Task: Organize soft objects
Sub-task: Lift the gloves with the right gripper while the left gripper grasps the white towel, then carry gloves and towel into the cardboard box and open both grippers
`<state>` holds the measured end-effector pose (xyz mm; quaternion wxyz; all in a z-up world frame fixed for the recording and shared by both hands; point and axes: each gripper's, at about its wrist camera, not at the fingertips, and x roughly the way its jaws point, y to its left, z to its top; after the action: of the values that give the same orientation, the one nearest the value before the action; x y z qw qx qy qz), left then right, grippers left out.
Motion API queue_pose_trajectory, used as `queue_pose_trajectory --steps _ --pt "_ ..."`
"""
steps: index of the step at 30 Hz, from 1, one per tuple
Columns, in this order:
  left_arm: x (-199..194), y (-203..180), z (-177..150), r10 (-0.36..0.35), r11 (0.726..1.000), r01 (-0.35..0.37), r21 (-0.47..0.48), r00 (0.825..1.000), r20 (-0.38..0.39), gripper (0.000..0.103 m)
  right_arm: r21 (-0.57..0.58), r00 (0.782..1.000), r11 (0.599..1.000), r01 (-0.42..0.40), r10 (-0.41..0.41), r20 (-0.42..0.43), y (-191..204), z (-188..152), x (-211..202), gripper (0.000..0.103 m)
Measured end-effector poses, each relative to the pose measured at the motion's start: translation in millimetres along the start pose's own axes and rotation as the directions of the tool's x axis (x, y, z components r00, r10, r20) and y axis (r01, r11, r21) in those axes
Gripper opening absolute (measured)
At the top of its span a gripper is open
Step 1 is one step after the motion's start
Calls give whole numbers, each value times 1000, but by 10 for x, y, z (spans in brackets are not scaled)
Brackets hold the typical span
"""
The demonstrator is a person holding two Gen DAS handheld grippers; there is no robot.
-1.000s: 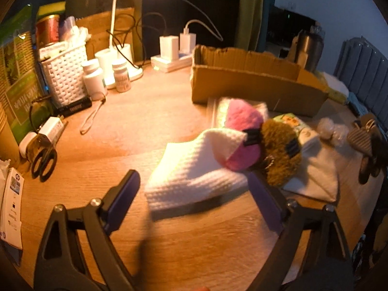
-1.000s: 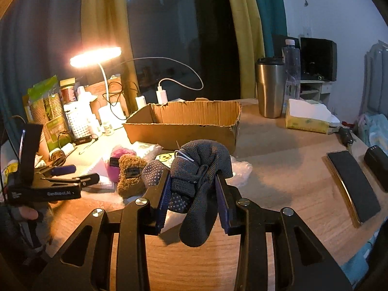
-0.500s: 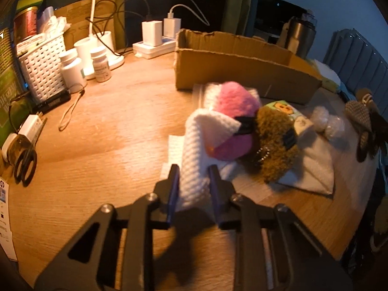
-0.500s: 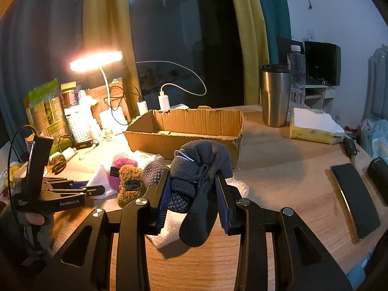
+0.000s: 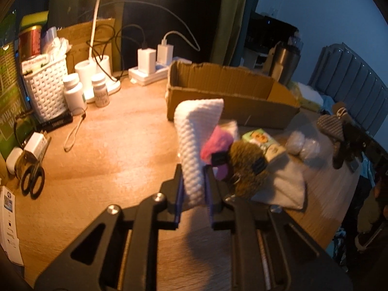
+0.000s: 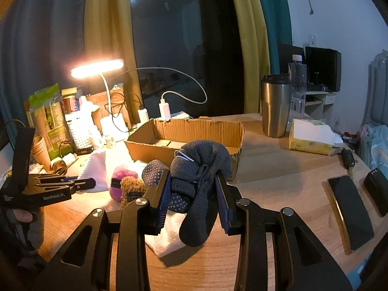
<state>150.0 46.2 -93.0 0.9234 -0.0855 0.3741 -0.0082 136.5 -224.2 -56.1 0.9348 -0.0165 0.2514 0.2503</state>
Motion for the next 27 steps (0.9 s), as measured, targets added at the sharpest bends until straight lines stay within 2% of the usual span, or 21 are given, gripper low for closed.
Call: queue_pose_trajectory --steps 13,27 --pt "-179 -135 355 -68 998 67 16 994 88 16 -1 999 1000 12 -12 30 -102 218 36 37" --pt "-100 -479 815 -161 984 146 105 976 145 16 2 998 999 43 -43 48 -284 462 178 37"
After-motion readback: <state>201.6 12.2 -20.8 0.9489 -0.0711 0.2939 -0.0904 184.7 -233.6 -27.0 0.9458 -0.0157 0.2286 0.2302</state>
